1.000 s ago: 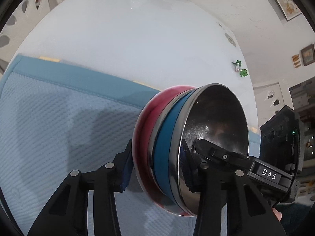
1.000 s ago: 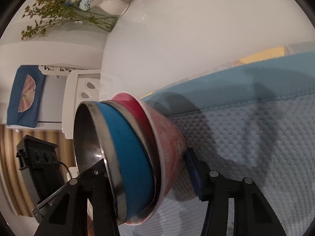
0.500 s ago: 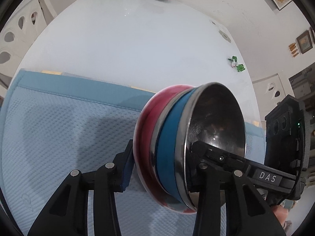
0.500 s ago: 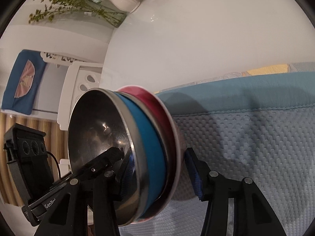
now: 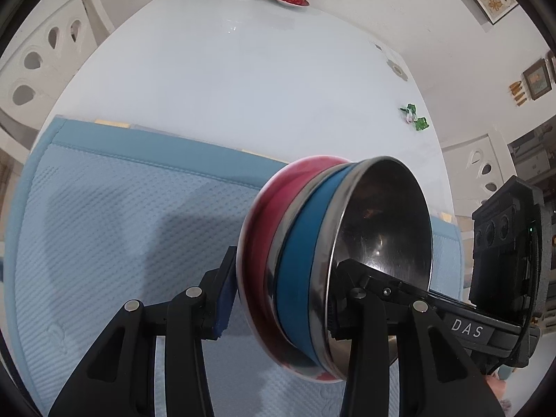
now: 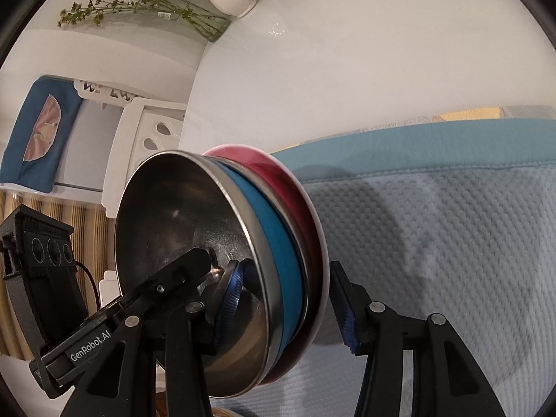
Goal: Organize plates and bowls
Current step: 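Lift and carry the nested bowl stack with both tools over the floral plate stack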
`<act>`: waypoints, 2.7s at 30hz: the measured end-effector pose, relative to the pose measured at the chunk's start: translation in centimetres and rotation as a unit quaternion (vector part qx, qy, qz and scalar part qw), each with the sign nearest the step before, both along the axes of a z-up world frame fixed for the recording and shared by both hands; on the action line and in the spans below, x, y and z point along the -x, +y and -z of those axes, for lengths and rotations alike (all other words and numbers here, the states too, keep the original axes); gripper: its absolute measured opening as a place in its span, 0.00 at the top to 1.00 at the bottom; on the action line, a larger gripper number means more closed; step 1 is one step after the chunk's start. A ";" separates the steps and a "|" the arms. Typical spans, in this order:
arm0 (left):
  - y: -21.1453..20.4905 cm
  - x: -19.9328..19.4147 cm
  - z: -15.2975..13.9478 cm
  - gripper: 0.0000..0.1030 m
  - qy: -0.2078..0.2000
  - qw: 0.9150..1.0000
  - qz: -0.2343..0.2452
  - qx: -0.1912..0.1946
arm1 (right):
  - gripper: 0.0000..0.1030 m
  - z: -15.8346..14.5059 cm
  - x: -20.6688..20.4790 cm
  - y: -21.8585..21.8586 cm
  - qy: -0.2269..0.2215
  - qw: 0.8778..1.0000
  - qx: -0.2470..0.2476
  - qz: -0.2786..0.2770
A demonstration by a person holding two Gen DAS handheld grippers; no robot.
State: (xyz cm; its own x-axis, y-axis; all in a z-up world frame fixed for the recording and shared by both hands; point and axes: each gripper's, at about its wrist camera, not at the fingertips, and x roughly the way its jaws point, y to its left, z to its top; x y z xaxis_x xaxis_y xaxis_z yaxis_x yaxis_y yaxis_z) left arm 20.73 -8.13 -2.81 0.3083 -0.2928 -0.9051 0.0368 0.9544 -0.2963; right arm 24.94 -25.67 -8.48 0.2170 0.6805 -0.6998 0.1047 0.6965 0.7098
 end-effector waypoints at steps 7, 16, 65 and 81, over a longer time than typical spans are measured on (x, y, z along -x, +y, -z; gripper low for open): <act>0.2 1.1 -0.8 0.64 -0.002 1.000 -0.006 0.006 | 0.52 -1.5 1.4 0.5 -0.004 1.000 0.005 0.001; 0.0 3.1 -0.3 0.64 -0.001 1.000 0.007 -0.006 | 0.52 -1.4 3.6 1.1 -0.009 1.000 0.012 -0.008; 6.7 21.5 -5.5 0.64 -0.020 0.999 0.032 0.012 | 0.52 -9.2 21.9 8.0 -0.012 0.999 0.033 -0.023; 9.1 27.0 -2.4 0.64 0.000 1.000 0.002 0.019 | 0.52 -6.8 26.7 10.5 0.015 0.997 0.036 -0.069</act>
